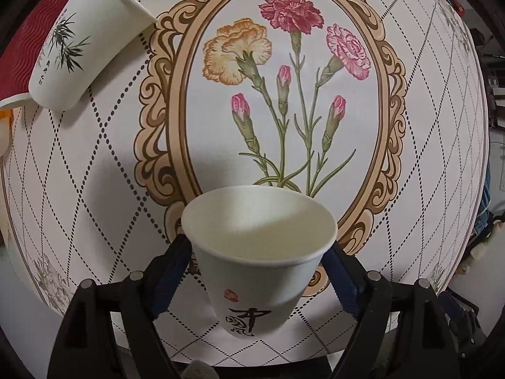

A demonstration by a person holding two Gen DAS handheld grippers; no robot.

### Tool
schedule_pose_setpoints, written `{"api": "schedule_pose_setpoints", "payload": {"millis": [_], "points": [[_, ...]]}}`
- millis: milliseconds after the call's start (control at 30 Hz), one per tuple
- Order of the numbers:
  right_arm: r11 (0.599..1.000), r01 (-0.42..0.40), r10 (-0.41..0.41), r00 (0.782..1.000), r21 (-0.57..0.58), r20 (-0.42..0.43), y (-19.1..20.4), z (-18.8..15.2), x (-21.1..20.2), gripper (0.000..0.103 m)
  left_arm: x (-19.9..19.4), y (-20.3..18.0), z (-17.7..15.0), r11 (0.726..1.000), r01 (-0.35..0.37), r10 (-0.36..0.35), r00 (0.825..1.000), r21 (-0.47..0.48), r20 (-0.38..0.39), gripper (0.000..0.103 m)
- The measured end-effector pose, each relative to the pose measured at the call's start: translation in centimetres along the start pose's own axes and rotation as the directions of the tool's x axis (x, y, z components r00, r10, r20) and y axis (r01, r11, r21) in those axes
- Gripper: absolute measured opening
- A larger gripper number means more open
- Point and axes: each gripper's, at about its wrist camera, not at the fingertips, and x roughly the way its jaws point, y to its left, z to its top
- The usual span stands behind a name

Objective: Flip cup upside down
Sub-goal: 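Lift the cup with the left gripper and stand it upright on the medallion, then grasp the upright white cup with the right gripper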

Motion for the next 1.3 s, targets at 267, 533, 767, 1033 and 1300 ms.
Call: {"api": "schedule_pose_setpoints", "payload": {"millis": [267, 533, 767, 1033, 1300], "points": [[1.0, -0.003, 0.003, 1.0, 0.004, 0.006, 1.2, 0.2, -0.1, 0.103, -1.9, 1.7, -0.6, 1.0, 0.005, -0.005, 1.0, 0.004, 0.01, 0.084], [1.0, -0.031, 0.031, 0.999, -0.006, 0.022, 1.8, -0.6, -1.6, 0.103, -7.7, 2.7, -3.2, 0.999, 0.033, -0.033, 0.996, 0.004, 0.083, 0.084], [0.995, -0.078, 0.082, 0.995, -0.063, 0.056, 4.7, -2.5, -4.2, 0.103, -12.7, 6.3, -8.5, 0.995, -0.093, 0.088, 0.975, 0.018, 0.206, 0.084], [0.983, -0.105, 0.12, 0.988, -0.153, 0.096, 11.3, -6.1, -5.2, 0.103, -11.8, 13.7, -11.5, 0.988, -0.133, 0.15, 0.961, -0.083, 0.234, 0.084], [0.975, -0.101, 0.127, 0.984, -0.197, 0.123, 16.1, -7.5, -5.7, 0.103, -11.4, 18.0, -13.3, 0.983, -0.126, 0.156, 0.952, -0.131, 0.263, 0.084]]}}
